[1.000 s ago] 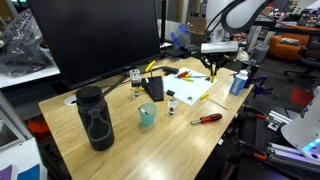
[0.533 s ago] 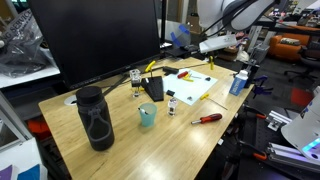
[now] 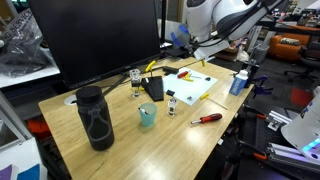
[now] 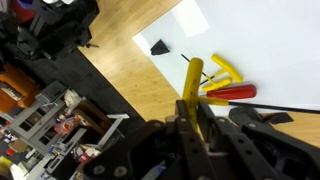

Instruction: Remove one yellow object from the table and put it on the black rack

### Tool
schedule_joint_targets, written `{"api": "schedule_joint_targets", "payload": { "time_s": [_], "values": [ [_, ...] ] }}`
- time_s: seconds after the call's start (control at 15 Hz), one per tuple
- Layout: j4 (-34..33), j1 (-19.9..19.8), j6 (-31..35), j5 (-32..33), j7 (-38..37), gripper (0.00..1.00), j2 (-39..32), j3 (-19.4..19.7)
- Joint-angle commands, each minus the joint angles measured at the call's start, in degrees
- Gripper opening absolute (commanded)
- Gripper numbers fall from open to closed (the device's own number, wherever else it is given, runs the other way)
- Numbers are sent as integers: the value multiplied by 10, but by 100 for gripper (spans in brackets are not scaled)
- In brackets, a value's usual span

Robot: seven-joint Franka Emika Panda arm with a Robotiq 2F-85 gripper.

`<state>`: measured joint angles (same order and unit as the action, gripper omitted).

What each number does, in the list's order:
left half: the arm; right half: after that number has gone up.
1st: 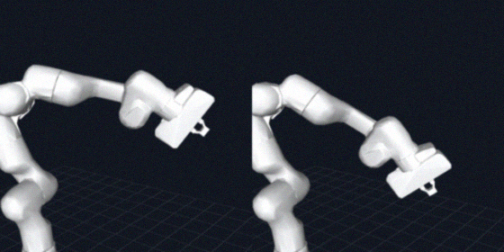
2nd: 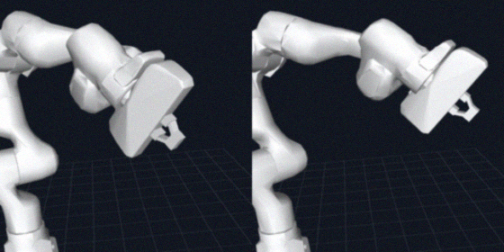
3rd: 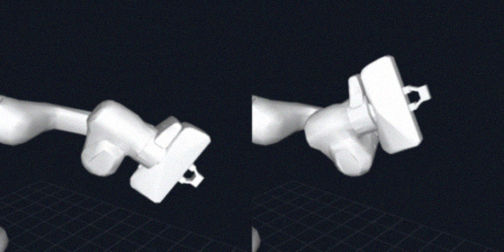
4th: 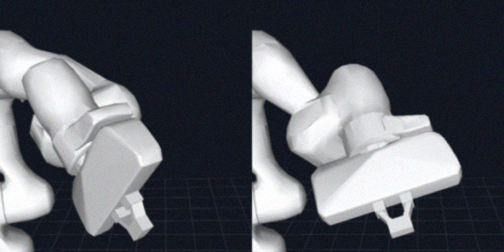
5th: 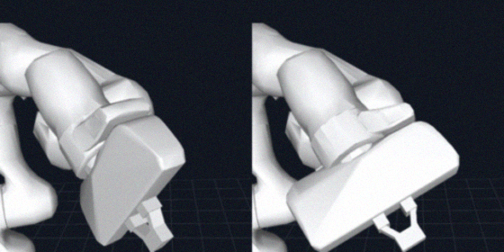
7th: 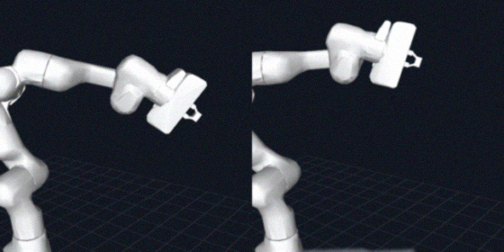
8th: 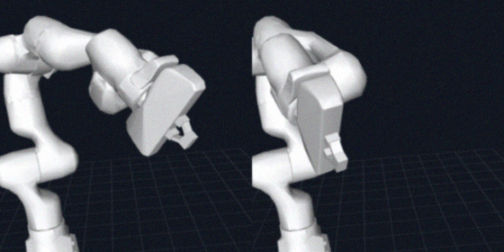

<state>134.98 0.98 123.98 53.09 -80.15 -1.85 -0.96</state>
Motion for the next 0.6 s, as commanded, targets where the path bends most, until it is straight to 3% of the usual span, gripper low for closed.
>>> {"api": "schedule_joint_targets", "payload": {
  "time_s": [0.0, 0.07, 0.53],
  "values": [
    [-4, 4, 3, 3, 1, 4, -7, 0],
    [-6, 5, 3, 3, 1, 15, -11, 0],
    [-6, 5, 3, 3, 1, 15, -13, 1]
  ]
}}
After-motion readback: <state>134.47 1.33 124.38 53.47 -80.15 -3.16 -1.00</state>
